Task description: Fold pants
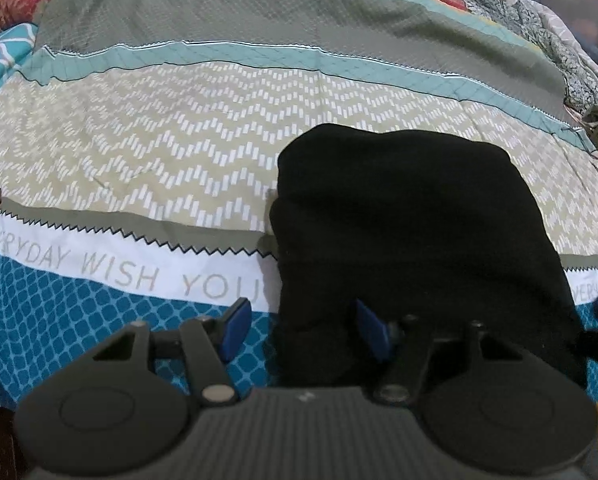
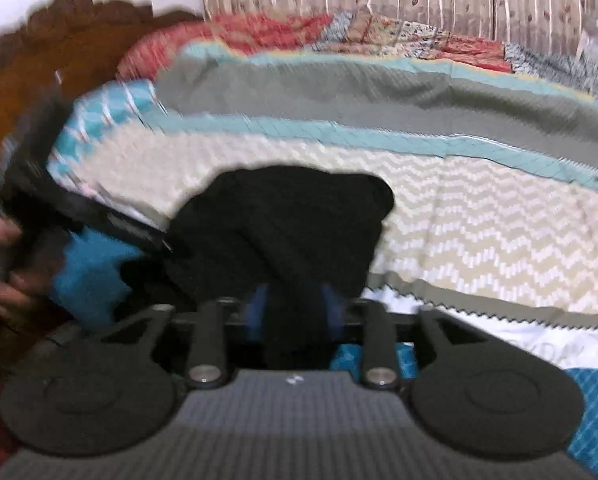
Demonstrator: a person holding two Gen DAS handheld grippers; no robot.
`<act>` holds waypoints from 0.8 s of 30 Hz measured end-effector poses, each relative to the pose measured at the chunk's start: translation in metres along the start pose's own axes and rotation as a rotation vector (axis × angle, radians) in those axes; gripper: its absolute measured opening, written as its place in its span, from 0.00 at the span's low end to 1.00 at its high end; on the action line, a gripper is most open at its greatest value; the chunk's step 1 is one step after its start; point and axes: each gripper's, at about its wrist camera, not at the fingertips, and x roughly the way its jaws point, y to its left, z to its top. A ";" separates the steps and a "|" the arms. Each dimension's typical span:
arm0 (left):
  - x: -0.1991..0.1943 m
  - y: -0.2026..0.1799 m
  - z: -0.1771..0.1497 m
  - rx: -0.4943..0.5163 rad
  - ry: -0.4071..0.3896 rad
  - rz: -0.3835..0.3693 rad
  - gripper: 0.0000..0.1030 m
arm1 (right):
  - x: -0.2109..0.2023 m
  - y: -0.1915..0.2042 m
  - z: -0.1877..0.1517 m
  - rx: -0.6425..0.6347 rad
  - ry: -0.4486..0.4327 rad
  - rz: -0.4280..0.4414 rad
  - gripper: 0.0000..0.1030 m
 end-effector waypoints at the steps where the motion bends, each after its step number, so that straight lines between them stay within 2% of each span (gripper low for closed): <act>1: -0.002 0.000 -0.001 0.001 -0.004 0.000 0.56 | -0.007 -0.001 0.002 0.022 -0.022 0.023 0.40; 7: -0.009 -0.003 -0.003 0.035 -0.031 0.019 0.57 | -0.019 -0.008 0.014 0.122 -0.080 0.052 0.40; 14: -0.014 0.000 -0.004 0.046 -0.059 0.040 0.59 | -0.003 -0.011 0.009 0.202 -0.026 0.039 0.40; 24: -0.017 0.006 -0.005 0.027 -0.071 0.042 0.61 | 0.001 -0.015 0.005 0.265 -0.003 0.028 0.45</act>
